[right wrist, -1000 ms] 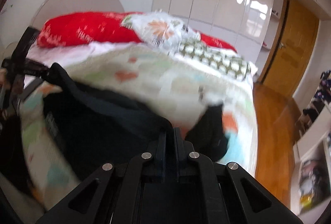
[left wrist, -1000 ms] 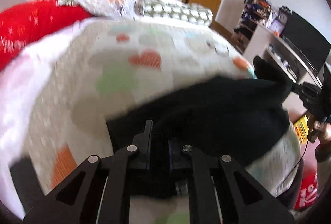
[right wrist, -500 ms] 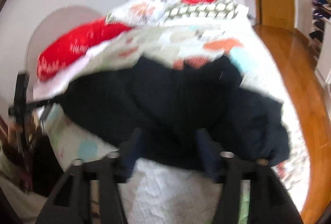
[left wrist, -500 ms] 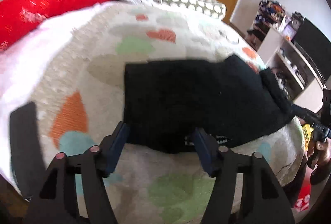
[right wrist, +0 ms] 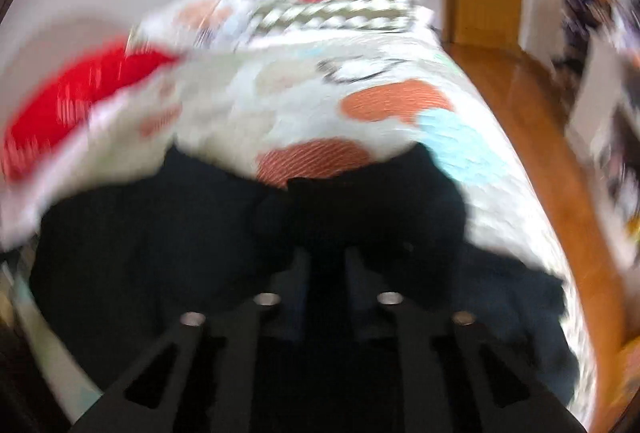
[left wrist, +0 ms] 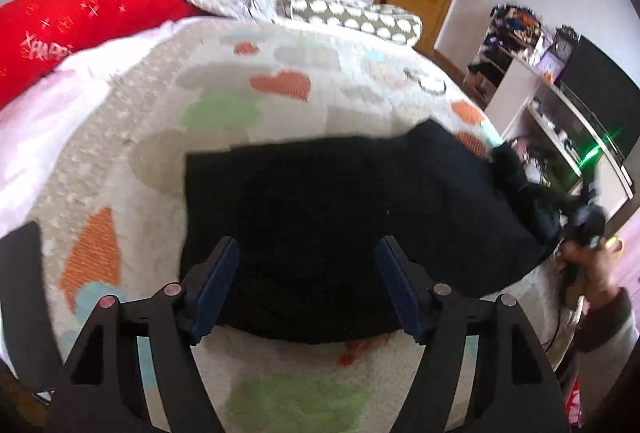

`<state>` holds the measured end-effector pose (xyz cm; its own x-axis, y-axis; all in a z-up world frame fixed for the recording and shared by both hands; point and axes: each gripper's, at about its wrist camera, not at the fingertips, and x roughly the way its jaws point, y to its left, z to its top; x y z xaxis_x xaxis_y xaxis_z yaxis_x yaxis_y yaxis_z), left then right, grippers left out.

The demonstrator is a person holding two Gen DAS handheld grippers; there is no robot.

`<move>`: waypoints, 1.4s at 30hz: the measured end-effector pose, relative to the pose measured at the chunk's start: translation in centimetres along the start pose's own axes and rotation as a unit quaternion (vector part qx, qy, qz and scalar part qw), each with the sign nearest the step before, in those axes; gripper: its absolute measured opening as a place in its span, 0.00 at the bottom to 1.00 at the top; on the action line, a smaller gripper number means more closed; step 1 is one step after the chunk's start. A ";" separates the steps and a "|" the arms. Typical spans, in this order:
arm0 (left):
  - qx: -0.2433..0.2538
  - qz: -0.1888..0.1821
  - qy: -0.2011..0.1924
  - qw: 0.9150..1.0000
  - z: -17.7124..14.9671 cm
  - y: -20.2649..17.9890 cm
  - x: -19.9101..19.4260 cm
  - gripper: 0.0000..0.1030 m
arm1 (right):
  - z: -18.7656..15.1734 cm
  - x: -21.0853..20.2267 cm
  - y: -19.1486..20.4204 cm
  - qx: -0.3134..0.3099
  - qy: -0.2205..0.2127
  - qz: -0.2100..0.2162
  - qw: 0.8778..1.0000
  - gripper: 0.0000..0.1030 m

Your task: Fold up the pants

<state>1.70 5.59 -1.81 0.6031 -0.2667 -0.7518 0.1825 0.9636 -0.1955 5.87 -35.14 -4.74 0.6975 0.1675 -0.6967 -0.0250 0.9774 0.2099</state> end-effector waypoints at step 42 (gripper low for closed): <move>-0.041 0.034 0.010 0.999 -1.5 2.1 0.3 0.69 | -6.5 -7.9 -9.6 0.120 0.029 -0.039 0.992 0.17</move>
<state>1.11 7.57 -3.35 0.5968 -0.2011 -0.7768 0.0768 0.9780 -0.1941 -4.08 -44.97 -5.70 0.6477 0.1072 -0.7543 0.2029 0.9300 0.3065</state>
